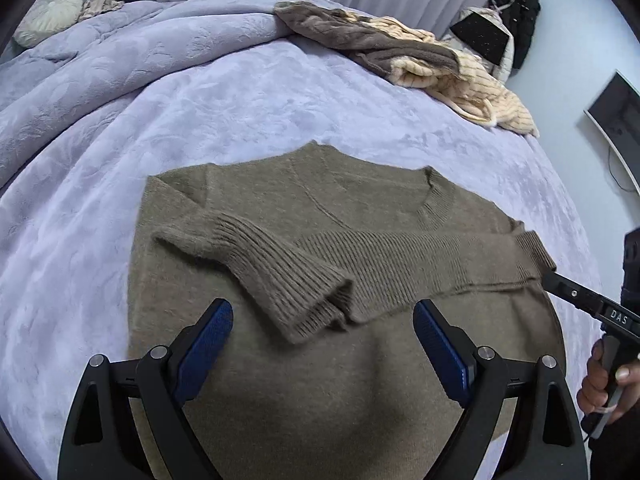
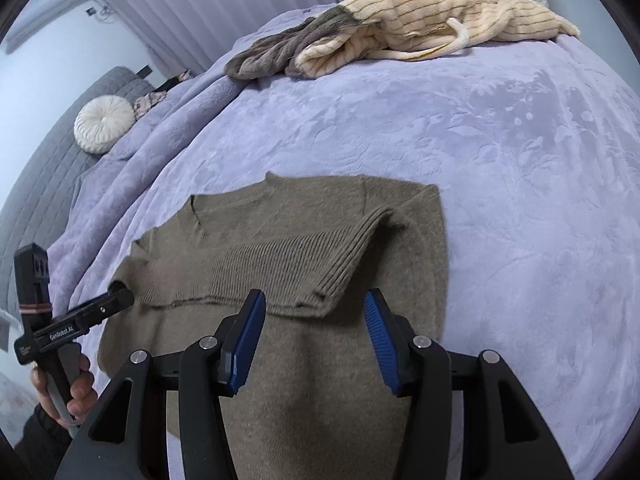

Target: Fold small clothes

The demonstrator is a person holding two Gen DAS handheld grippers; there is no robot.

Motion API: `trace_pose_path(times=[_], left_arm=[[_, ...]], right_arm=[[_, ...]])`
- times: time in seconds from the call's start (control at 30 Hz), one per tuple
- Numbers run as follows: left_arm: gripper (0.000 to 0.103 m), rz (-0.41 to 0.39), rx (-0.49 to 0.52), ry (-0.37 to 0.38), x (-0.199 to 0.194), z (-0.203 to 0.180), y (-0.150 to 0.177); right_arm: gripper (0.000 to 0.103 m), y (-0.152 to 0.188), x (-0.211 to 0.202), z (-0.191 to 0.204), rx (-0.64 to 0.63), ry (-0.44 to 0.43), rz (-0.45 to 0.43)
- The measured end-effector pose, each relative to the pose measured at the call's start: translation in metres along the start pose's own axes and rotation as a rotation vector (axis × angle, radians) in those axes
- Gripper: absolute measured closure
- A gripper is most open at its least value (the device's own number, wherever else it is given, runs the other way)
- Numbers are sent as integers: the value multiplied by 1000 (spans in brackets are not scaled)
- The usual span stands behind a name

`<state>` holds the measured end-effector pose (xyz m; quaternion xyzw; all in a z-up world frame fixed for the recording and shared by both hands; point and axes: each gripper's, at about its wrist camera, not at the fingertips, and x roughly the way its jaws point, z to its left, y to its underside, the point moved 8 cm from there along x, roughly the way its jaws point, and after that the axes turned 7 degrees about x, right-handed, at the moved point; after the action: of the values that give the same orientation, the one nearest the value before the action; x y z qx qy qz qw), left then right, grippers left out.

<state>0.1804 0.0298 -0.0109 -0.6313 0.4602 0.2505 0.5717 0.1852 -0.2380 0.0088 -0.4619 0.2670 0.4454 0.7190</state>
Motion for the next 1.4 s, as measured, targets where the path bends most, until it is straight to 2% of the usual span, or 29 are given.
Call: trace_pose_path(times=[0.13, 0.23, 0.4, 0.63, 0.7, 0.73, 0.83, 0.9, 0.97, 1.07, 1.23, 1.4], left_arm=[[11, 51, 133, 11, 26, -32, 4], [11, 47, 155, -23, 40, -35, -11], [11, 14, 27, -53, 44, 1, -50], [11, 2, -132, -50, 43, 45, -71], [11, -45, -170, -22, 30, 52, -75], [11, -60, -175, -28, 26, 55, -76], [11, -77, -183, -107, 17, 65, -76], [11, -70, -168, -97, 16, 60, -75], [11, -56, -113, -101, 19, 48, -73], [11, -32, 4, -165, 34, 28, -73], [11, 43, -2, -223, 63, 39, -64], [11, 60, 55, -268, 71, 40, -57]], right_arm=[[48, 15, 32, 17, -97, -12, 105], [48, 3, 45, 28, -141, -12, 98], [48, -37, 49, 26, -95, -19, 35], [48, -72, 58, 7, -4, 34, -13], [48, -76, 54, 6, 14, 45, -42], [48, -77, 51, 7, 10, 54, -56], [48, -78, 40, 10, -17, 106, -115], [48, -78, 32, 15, -32, 103, -141], [47, -76, 28, 21, -53, 98, -158], [45, -71, 45, 25, -108, 146, -113], [45, -66, 78, -2, -124, 278, -24], [45, -66, 77, -13, -103, 281, -24]])
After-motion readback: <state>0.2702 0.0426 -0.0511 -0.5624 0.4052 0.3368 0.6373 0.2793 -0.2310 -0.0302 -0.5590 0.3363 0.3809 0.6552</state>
